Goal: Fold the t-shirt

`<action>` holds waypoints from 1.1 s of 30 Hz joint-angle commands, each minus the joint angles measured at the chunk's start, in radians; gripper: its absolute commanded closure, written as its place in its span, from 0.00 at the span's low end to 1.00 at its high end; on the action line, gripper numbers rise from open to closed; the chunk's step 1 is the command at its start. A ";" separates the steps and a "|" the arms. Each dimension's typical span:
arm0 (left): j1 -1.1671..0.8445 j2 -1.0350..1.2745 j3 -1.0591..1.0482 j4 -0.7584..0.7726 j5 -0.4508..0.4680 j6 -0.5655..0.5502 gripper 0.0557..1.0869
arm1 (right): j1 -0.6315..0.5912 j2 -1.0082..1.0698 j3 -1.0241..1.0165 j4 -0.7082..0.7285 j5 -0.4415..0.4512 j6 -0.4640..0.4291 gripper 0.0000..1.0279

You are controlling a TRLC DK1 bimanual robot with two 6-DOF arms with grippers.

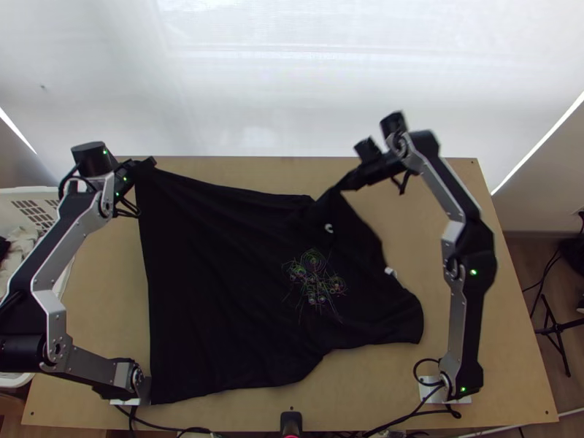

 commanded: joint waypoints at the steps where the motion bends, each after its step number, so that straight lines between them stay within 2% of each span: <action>1: -0.026 -0.012 0.160 -0.210 0.024 0.002 0.97 | -0.012 -0.185 0.099 0.046 0.173 0.170 0.97; 4: -0.040 -0.008 0.312 -0.357 0.073 0.025 0.97 | -0.032 -0.228 0.118 0.105 0.377 0.271 0.97; 8: -0.028 0.055 0.579 -0.541 0.170 0.036 0.97 | -0.058 -0.308 0.154 0.187 0.538 0.351 0.97; 10: -0.021 0.096 0.728 -0.644 0.187 0.036 0.97 | -0.074 -0.362 0.162 0.219 0.549 0.373 0.97; 12: -0.003 0.123 0.844 -0.717 0.224 0.036 0.97 | -0.075 -0.406 0.167 0.227 0.597 0.356 0.97; 18: 0.078 0.101 0.932 -0.766 0.254 0.028 0.97 | -0.138 -0.526 0.137 0.213 0.606 0.302 0.97; 22: 0.123 0.106 0.955 -0.719 0.256 0.028 0.97 | -0.160 -0.560 0.133 0.248 0.607 0.248 0.97; 27: 0.137 0.135 0.966 -0.500 0.253 0.016 0.97 | -0.167 -0.524 0.134 0.388 0.630 0.225 0.97; 31: 0.147 0.078 0.986 -0.325 0.235 -0.083 0.97 | -0.143 -0.537 0.187 0.437 0.629 0.201 0.97; 33: 0.161 0.018 0.986 -0.305 0.233 -0.102 0.97 | -0.134 -0.606 0.170 0.443 0.629 0.196 0.97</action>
